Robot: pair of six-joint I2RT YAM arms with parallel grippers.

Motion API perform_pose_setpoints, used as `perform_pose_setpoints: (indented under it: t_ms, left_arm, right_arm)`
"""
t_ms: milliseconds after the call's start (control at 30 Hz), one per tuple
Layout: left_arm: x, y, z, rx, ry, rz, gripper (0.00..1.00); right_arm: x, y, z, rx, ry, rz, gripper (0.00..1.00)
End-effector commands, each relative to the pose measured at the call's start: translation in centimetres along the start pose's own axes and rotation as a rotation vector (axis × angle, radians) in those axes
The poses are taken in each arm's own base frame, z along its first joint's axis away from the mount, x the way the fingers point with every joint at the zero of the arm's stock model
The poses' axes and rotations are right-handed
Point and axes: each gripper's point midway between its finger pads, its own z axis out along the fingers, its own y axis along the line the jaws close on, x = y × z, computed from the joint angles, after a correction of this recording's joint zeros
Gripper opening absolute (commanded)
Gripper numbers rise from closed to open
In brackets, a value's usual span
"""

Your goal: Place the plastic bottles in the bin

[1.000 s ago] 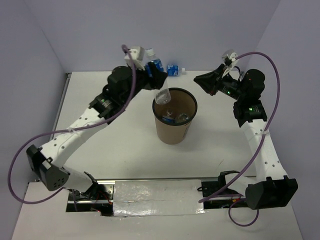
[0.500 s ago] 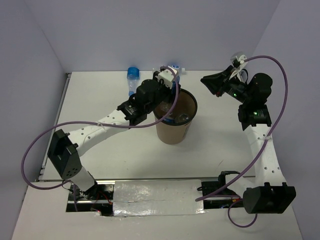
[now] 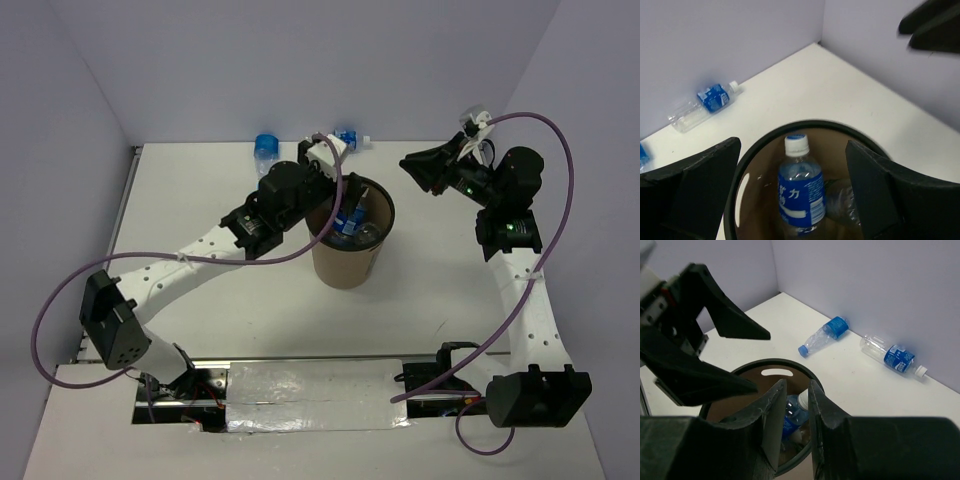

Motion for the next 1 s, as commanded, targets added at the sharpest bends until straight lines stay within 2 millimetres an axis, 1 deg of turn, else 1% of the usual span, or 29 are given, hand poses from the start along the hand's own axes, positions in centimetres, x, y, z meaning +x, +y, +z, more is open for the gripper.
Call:
perform_pose_setpoints:
  t_ms: [0, 33, 100, 133, 167, 200, 233, 267, 300, 333, 367, 400, 433, 467, 500, 533, 567, 600, 633, 667, 700, 733, 767, 800, 833, 867, 900, 933, 967]
  left_arm:
    - [-7.3, -0.7, -2.1, 0.032, -0.154, -0.09, 1.0]
    - [-9.0, -0.7, -2.7, 0.031, -0.186, -0.11, 1.0]
    - [-10.5, -0.3, -3.3, 0.009, -0.213, -0.169, 1.0]
    - [-11.8, 1.1, -4.0, -0.063, -0.247, -0.208, 1.0]
    - [-12.4, 2.1, -4.4, -0.114, -0.263, -0.249, 1.0]
    - [-12.9, 2.8, -4.7, -0.149, -0.277, -0.337, 1.0]
    - [-13.2, 5.0, -5.0, -0.197, -0.28, -0.382, 1.0]
    - [-13.1, 5.7, -4.9, -0.177, -0.272, -0.426, 0.99]
    - [-13.0, 8.7, -4.9, -0.214, -0.282, -0.537, 0.99]
    - [-11.8, 10.0, -4.6, -0.224, -0.258, -0.593, 0.96]
    - [-11.4, 10.4, -4.2, -0.184, -0.248, -0.695, 0.95]
    - [-9.5, 13.4, -3.7, -0.235, -0.232, -0.741, 0.93]
    - [-9.0, 14.5, -3.3, -0.234, -0.237, -0.783, 0.92]
    - [-8.4, 16.0, -3.0, -0.227, -0.234, -0.854, 0.92]
    - [-6.2, 17.0, -1.6, -0.235, -0.197, -0.894, 0.92]
    - [-5.9, 17.7, -1.0, -0.224, -0.205, -0.922, 0.92]
    - [-5.0, 18.4, -0.4, -0.205, -0.187, -0.979, 0.92]
    - [-2.9, 19.3, 1.3, -0.213, -0.152, -1.011, 0.94]
    - [-2.4, 19.7, 2.1, -0.195, -0.152, -1.031, 0.94]
    - [-1.6, 20.3, 2.9, -0.191, -0.14, -1.085, 0.94]
    - [0.4, 20.6, 4.8, -0.171, -0.099, -1.114, 0.96]
    - [0.4, 20.8, 5.7, -0.14, -0.113, -1.157, 0.97]
    - [1.4, 21.2, 6.6, -0.135, -0.097, -1.198, 0.97]
    - [3.4, 21.5, 8.5, -0.117, -0.062, -1.239, 0.99]
    - [4.0, 21.7, 9.4, -0.105, -0.062, -1.273, 1.0]
    - [6.8, 22.3, 11.1, -0.12, -0.044, -1.349, 1.0]
    - [6.2, 22.8, 11.9, -0.104, -0.074, -1.368, 1.0]
    - [6.7, 23.1, 12.7, -0.107, -0.083, -1.422, 1.0]
    - [9.4, 23.8, 14.0, -0.131, -0.071, -1.454, 1.0]
  right_arm:
    - [-0.8, 0.5, -0.3, -0.013, -0.014, -0.021, 0.32]
    - [-0.7, 0.4, -0.3, -0.012, -0.011, -0.022, 0.32]
    - [-0.7, 0.4, -0.3, -0.014, -0.011, -0.025, 0.34]
    - [-0.6, 0.3, -0.2, -0.011, -0.006, -0.021, 0.35]
    - [-0.5, 0.3, -0.2, -0.012, -0.002, -0.019, 0.35]
    - [-0.6, 0.1, -0.1, -0.009, -0.002, -0.028, 0.38]
    - [-0.2, -0.2, -0.1, 0.004, 0.017, -0.01, 0.39]
    - [0.0, -0.4, -0.1, 0.011, 0.025, -0.006, 0.44]
    - [0.2, -0.7, 0.0, 0.017, 0.035, -0.005, 0.48]
    - [0.5, -1.0, 0.1, 0.024, 0.053, 0.01, 0.51]
    - [0.6, -1.3, 0.2, 0.032, 0.061, 0.008, 0.61]
    - [0.5, -1.5, 0.4, 0.036, 0.067, 0.013, 0.65]
    - [0.8, -1.7, 0.4, 0.042, 0.082, 0.027, 0.69]
    - [0.8, -2.1, 0.4, 0.053, 0.088, 0.023, 0.77]
    - [1.0, -2.4, 0.6, 0.061, 0.105, 0.036, 0.81]
    - [1.2, -2.7, 0.6, 0.069, 0.118, 0.043, 0.87]
    - [1.4, -3.2, 0.7, 0.084, 0.131, 0.05, 0.89]
    - [1.8, -3.8, 1.0, 0.091, 0.162, 0.065, 0.91]
    - [1.9, -4.2, 1.1, 0.095, 0.177, 0.063, 0.95]
    - [2.0, -4.7, 1.2, 0.106, 0.189, 0.053, 0.96]
    - [2.1, -5.2, 1.4, 0.118, 0.201, 0.057, 0.96]
    - [2.1, -5.5, 1.5, 0.127, 0.206, 0.056, 0.97]
    - [2.2, -6.1, 1.5, 0.146, 0.213, 0.045, 0.97]
    - [2.3, -6.5, 1.5, 0.153, 0.229, 0.049, 0.98]
    - [2.3, -6.7, 1.5, 0.16, 0.238, 0.047, 0.98]
    - [2.2, -7.1, 1.6, 0.167, 0.245, 0.034, 0.98]
    - [2.5, -7.4, 1.5, 0.183, 0.259, 0.038, 0.98]
    - [2.5, -7.6, 1.3, 0.19, 0.263, 0.036, 0.98]
    - [2.5, -7.8, 1.3, 0.195, 0.266, 0.03, 0.98]
